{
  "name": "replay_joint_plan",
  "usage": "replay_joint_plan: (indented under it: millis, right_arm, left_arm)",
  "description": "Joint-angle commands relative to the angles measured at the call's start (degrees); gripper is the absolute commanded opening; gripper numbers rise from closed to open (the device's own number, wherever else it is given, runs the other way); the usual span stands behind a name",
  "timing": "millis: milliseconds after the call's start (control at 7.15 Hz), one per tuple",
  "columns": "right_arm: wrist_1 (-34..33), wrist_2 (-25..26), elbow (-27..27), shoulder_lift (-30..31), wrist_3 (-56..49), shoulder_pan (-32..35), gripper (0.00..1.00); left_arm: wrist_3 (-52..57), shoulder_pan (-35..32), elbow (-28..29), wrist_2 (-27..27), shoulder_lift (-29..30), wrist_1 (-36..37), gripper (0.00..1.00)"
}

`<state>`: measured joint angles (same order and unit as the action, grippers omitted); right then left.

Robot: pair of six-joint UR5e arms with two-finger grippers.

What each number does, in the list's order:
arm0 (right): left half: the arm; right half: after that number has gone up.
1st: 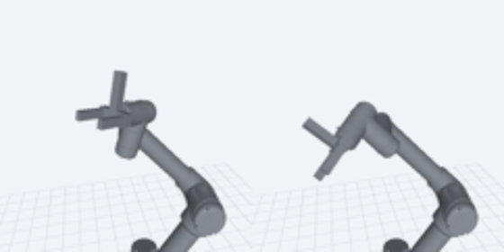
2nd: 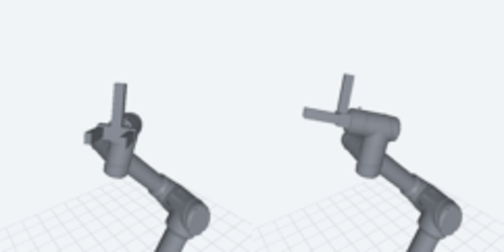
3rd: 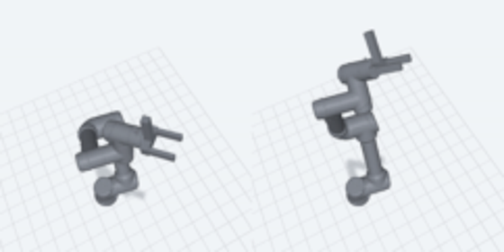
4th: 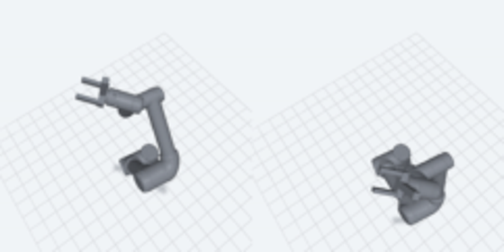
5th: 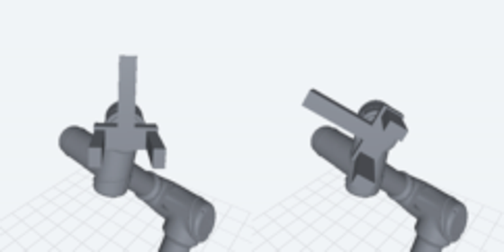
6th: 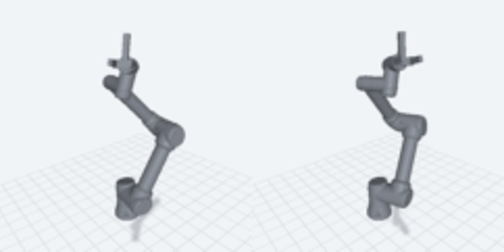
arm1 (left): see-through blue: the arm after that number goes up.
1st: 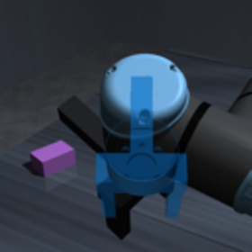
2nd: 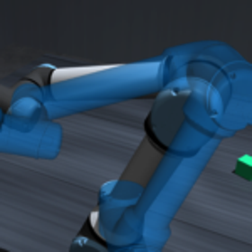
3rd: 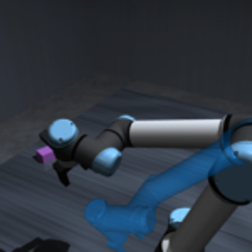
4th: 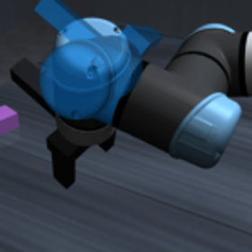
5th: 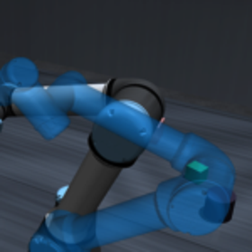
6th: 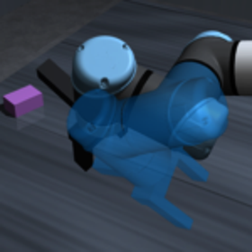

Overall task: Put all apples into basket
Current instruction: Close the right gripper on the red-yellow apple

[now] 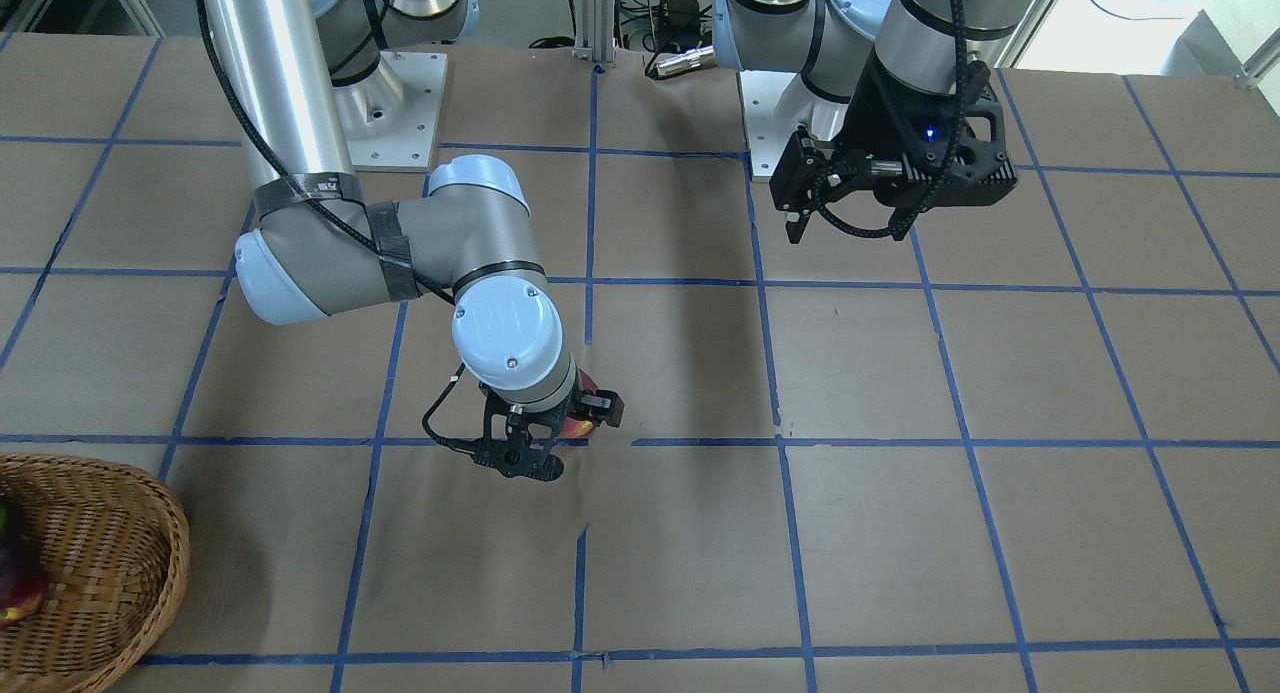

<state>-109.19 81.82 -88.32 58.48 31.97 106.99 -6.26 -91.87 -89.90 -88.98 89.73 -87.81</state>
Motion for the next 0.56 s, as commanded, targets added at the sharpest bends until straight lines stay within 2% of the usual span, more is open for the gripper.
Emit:
replay_joint_plan:
  millis: [0,140,280,420]
  right_arm:
    - [0.0,-0.1,-0.4,-0.7,2.8,0.0,1.0]
    - [0.3,-0.1,-0.6,-0.6,6.0,0.0,1.0]
    - [-0.1,-1.9,-0.9,-0.6,7.1,0.0,0.91]
    - [-0.4,-3.1,-0.8,-0.6,7.1,-0.1,0.36]
  left_arm:
    - [-0.1,-0.1,-0.2,-0.1,0.1,0.6,1.0]
    - [-0.1,-0.2,-0.4,-0.1,0.1,0.6,1.0]
    - [-0.1,-0.2,-0.2,0.0,0.0,0.6,1.0]
    - [-0.1,-0.2,-0.2,0.2,-0.1,0.6,1.0]
